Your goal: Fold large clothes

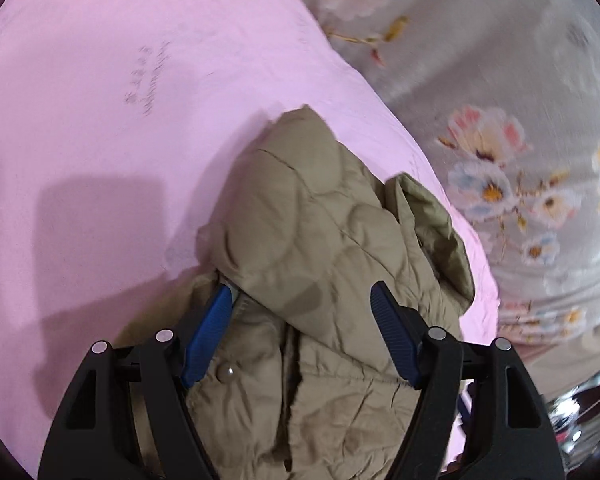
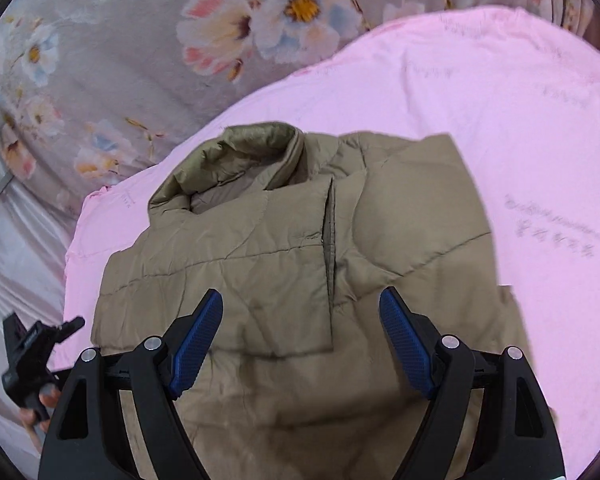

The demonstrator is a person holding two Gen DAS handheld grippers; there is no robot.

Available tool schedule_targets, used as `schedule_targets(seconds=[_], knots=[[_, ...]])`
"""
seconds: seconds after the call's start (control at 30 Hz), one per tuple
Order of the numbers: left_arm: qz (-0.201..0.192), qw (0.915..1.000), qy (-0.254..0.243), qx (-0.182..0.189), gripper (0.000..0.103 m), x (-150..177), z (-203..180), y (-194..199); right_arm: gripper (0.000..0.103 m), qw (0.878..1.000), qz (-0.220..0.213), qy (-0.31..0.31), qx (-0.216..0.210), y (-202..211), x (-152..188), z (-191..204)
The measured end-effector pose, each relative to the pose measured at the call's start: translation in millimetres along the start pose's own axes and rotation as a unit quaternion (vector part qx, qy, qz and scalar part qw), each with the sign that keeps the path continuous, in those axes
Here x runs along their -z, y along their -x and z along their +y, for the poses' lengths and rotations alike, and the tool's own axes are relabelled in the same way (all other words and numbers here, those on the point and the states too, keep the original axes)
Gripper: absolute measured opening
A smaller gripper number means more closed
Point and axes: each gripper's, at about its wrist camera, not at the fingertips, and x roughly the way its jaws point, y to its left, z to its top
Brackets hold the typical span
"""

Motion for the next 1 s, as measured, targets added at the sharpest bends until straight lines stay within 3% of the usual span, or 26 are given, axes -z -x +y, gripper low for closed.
schedule_targets(seconds=[0.03, 0.1, 0.13, 0.17, 0.3, 0.4, 0.47, 0.6, 0.7, 1.0], knots=[[0.006, 0.9998, 0.015, 0.011, 0.069, -3.8, 5.7, -4.0, 0.078, 1.0, 0.006, -0.008, -0.006, -8.2, -1.5, -0.8], [0.01, 0.9993, 0.03, 0.018, 0.069, -7.8, 10.4, -7.7, 0.055, 1.0, 0.008, -0.015, -0.012, -16.5, -2.1, -0.2], [0.011, 0.9992, 0.034, 0.02, 0.069, -10.9, 10.9, -10.2, 0.024, 1.0, 0.013, -0.014, -0.022, -19.8, -3.0, 1.7], [0.01, 0.9993, 0.033, 0.017, 0.064, -13.1, 9.1, -12.6, 0.007, 0.999, 0.019, -0.013, -0.027, -20.7, -4.5, 3.6], [0.005, 0.9997, 0.02, -0.014, 0.017, -21.8, 6.7, -10.9, 0.003, 0.996, -0.035, -0.002, -0.08, 26.0, -10.9, 13.9], [0.001, 0.9998, -0.016, -0.014, 0.008, -17.8, -1.0, -2.3, 0.003, 0.991, -0.082, 0.045, -0.093, 75.6, -4.5, 25.4], [-0.009, 0.9977, -0.054, -0.041, 0.007, -7.8, -10.7, 1.6, 0.002, 0.992, -0.082, 0.078, -0.062, 86.6, 9.2, 29.7], [-0.024, 0.9881, -0.116, -0.098, 0.006, 13.4, -20.1, -4.9, 0.002, 0.992, -0.044, 0.114, 0.037, 55.4, 38.6, 20.2], [-0.034, 0.9823, -0.139, -0.121, 0.006, 22.6, -19.4, -9.8, 0.002, 0.994, -0.01, 0.098, 0.051, 27.3, 55.5, -1.3], [-0.074, 0.9535, -0.218, -0.195, 0.008, 41.2, -33.6, -27.2, 0.003, 0.991, -0.001, 0.115, 0.07, 4.9, 68.5, -4.8]])
